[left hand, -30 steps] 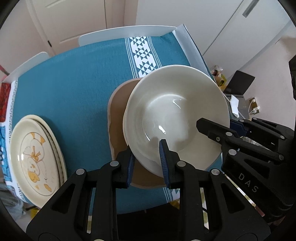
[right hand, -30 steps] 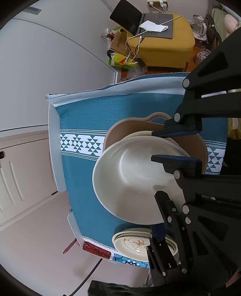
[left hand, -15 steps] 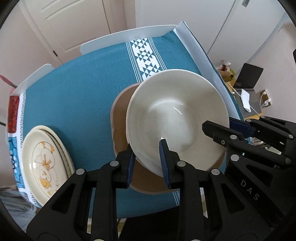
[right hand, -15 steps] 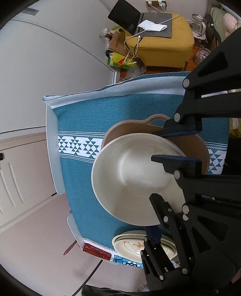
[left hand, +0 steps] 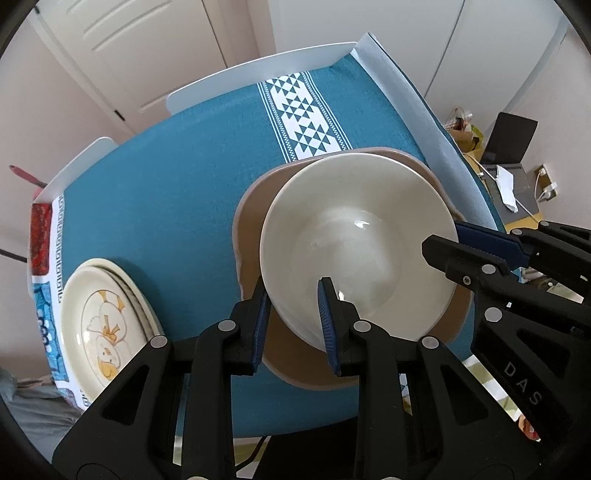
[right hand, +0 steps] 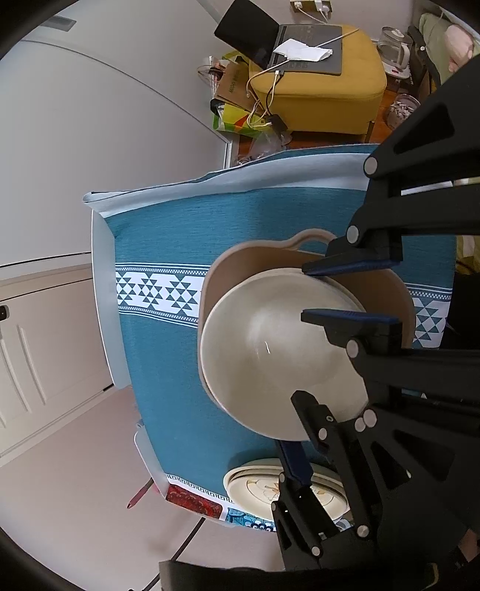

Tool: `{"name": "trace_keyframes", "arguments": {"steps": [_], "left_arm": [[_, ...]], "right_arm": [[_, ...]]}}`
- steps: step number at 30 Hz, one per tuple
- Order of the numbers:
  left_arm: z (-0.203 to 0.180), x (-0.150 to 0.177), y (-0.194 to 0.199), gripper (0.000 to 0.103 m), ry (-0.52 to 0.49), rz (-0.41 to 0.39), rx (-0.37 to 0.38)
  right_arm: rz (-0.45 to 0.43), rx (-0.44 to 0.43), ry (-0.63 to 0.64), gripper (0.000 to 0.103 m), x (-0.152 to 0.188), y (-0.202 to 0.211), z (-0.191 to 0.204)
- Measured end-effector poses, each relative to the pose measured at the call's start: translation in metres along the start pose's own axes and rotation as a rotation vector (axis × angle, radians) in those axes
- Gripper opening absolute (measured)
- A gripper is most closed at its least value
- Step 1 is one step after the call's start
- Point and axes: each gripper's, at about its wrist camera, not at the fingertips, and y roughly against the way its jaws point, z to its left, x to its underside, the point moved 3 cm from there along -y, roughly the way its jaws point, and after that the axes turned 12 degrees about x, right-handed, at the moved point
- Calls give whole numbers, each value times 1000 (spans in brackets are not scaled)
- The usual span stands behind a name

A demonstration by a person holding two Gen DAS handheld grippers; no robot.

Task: Organize plates and bowls
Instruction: 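Lower the white bowl into the cream bowl and open both grippers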

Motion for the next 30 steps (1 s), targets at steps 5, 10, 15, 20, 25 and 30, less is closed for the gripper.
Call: {"name": "trace_keyframes", "arguments": {"steps": [5, 10, 15, 20, 25, 30], "left_arm": [[4, 0, 0, 23, 13, 2, 20], [6, -1, 2, 23, 21, -1, 38], [15, -6, 19, 23, 31, -36, 48], [24, -17, 65, 23, 41, -113, 85], [34, -25, 139, 99, 9, -327, 107], [45, -12, 164, 103, -41, -425, 60]], "right_arm": [[-3, 1, 2, 17, -1, 2, 0], [-6, 0, 0, 17, -1, 5, -1], [-42, -10, -28, 17, -6, 20, -8], [-94, -11, -57, 17, -15, 54, -16], [-234, 6, -67, 46, -19, 109, -25], [-373, 11, -147, 103, -7, 131, -37]]}}
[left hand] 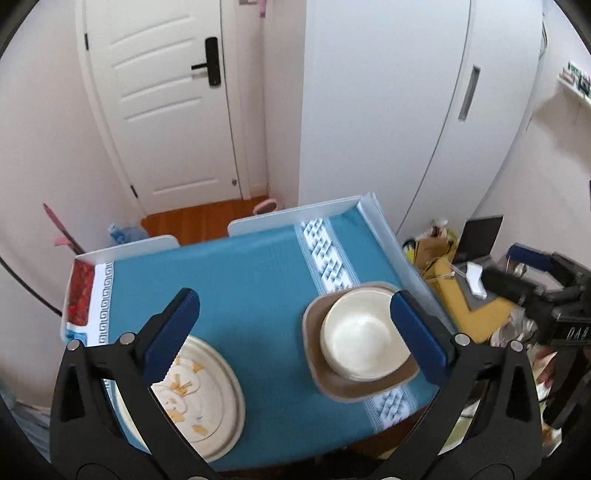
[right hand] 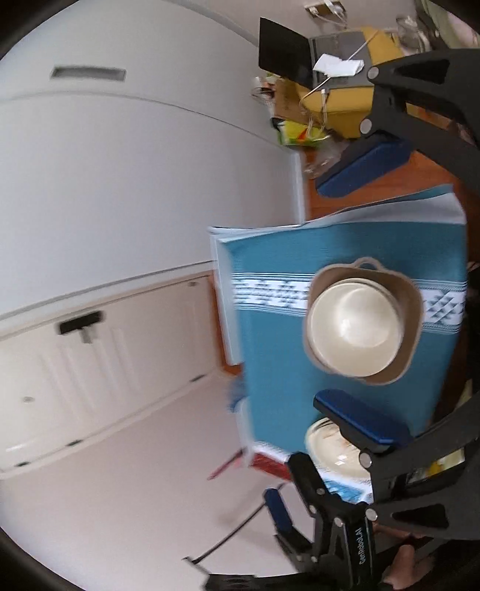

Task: Organize plates and bowls
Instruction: 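Lower the white bowl into the cream bowl and open both grippers, then grasp the taupe bowl with the nested bowls using both grippers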

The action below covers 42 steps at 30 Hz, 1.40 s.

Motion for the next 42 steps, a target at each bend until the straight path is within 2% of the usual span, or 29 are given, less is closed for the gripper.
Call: {"name": "trace_keyframes", "arguments": {"steps": [2, 4, 7, 14, 17, 20, 24, 26, 30, 33, 34, 36, 37, 38, 40, 42], "left_arm": [[6, 10, -3, 103, -1, 25, -10], [12, 22, -9, 103, 1, 51, 2], [21, 43, -30, 103, 9, 132, 18], [27, 72, -74, 102, -17, 299, 46], [30, 75, -97, 97, -34, 362, 46], [32, 80, -111, 91, -15, 401, 57], [26, 85, -128, 87, -26, 452, 71], [24, 86, -137, 77, -29, 473, 83], [26, 93, -153, 69, -2, 489, 98], [25, 97, -166, 57, 19, 499, 128], [23, 99, -171, 50, 14, 497, 125], [20, 100, -177, 43, -1, 495, 123], [18, 101, -181, 38, -7, 490, 130], [16, 102, -182, 28, 0, 484, 155], [13, 104, -182, 17, -2, 473, 187], [5, 105, -182, 14, -52, 456, 172]], "right_arm": [[38, 49, 15, 103, 9, -4, -1], [121, 133, 54, 103, 22, -14, -2], [199, 213, 64, 103, 40, -30, -6], [382, 166, 119, 103, 70, -76, -1], [433, 157, 163, 102, 73, -91, 4], [481, 131, 178, 96, 78, -102, 8], [532, 90, 243, 74, 84, -115, 17], [558, 95, 315, 69, 88, -123, 25], [565, 72, 380, 63, 91, -134, 30], [552, 62, 422, 55, 95, -144, 34], [545, 63, 433, 54, 96, -146, 35], [520, 57, 440, 52, 98, -150, 34], [514, 45, 429, 49, 100, -152, 34], [507, 27, 414, 47, 100, -153, 32], [481, -5, 400, 34, 101, -154, 32], [437, -12, 403, 27, 101, -153, 33]]}}
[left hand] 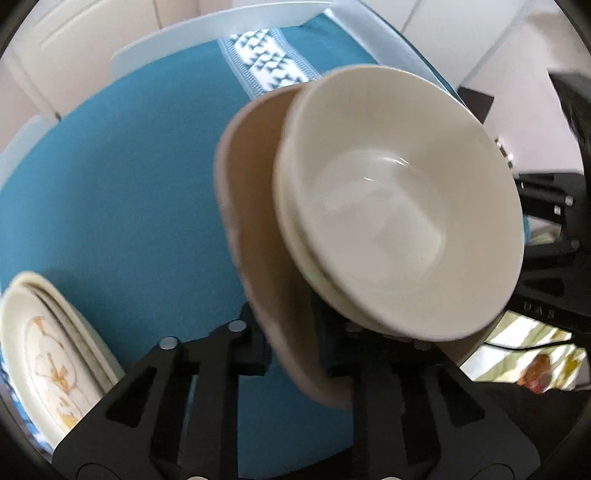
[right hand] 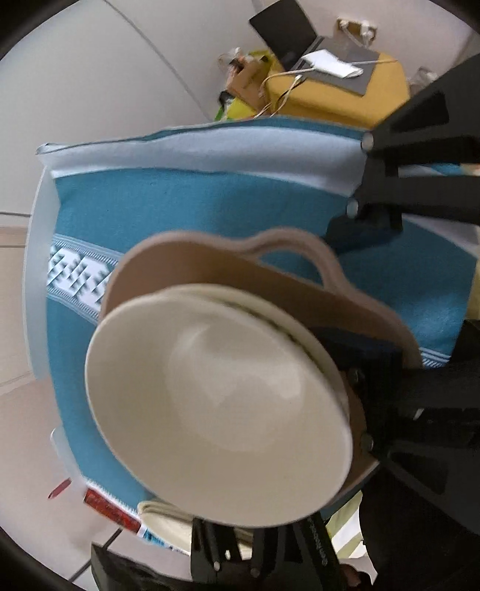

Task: Organize plates and bowls
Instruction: 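Grasp the taupe bowl with the nested bowls using both grippers, then carry the bowl stack with both grippers onto the plate stack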

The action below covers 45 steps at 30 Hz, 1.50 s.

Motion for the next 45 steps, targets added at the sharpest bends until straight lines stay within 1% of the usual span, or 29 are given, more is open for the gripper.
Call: {"name": "trace_keyframes", "arguments": {"steps": [2, 3, 4, 6, 10, 17, 21, 24, 28, 33, 37, 41, 45], "left_arm": [[-6, 1, -1, 13, -34, -16, -26], [-6, 2, -1, 13, -35, -26, -27], [-6, 3, -1, 13, -33, -32, -25], [-7, 4, -1, 13, -34, -41, -26], [-15, 5, -1, 12, -74, -69, -77], [-10, -5, 12, 11, -83, -103, -108], [-9, -8, 22, 11, -75, -124, -113], [-8, -4, 42, 11, -51, -142, -119], [-3, 2, 82, 11, -16, -173, -143], [15, 18, 132, 11, 34, -215, -184], [43, 45, 169, 11, 89, -229, -206], [71, 73, 192, 11, 111, -219, -227], [108, 101, 200, 11, 126, -193, -227]], "right_arm": [[-40, -3, 6, 20, -1, 0, 2], [-50, -8, 9, 15, 0, 0, 4], [-61, -8, 21, 13, 1, -1, 6], [-78, 3, 32, 13, 2, 1, 8], [-104, 16, 44, 13, 2, 3, 10], [-126, 18, 46, 13, -3, 6, 8], [-150, 20, 46, 13, -8, 16, 8], [-162, 25, 74, 13, -17, 31, 13], [-183, 21, 119, 13, -29, 58, 27], [-228, -5, 173, 13, -51, 96, 60], [-246, -31, 213, 13, -65, 113, 98], [-247, -50, 242, 13, -75, 117, 139], [-215, -80, 232, 13, -80, 107, 185]]}}
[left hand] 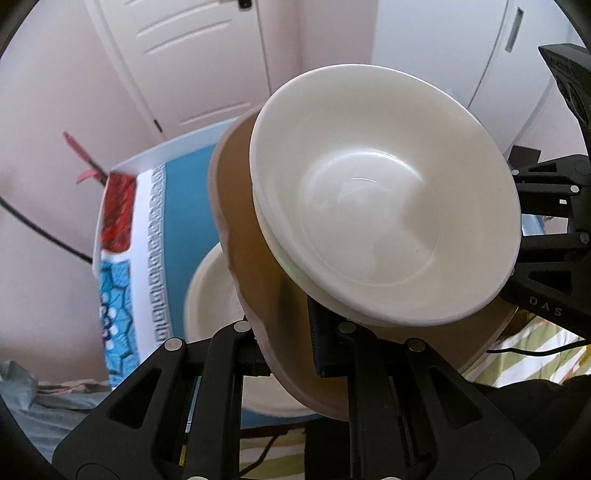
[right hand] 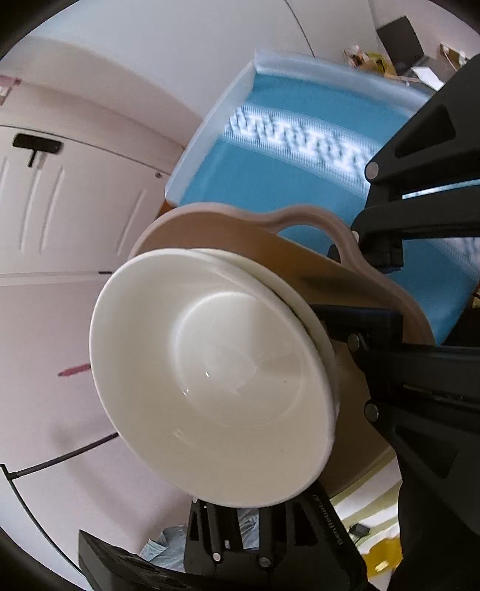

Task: Organize plates and bowls
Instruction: 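Carry the bowl stack with both grippers onto the plate stack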

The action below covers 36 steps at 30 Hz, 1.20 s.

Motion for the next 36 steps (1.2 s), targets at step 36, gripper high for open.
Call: {"name": "trace_keyframes", "arguments": {"steps": [36], "left_arm": [[73, 49, -62, 13, 20, 86, 85]], "right_arm": [[99, 44, -130, 13, 3, -73, 62]]}}
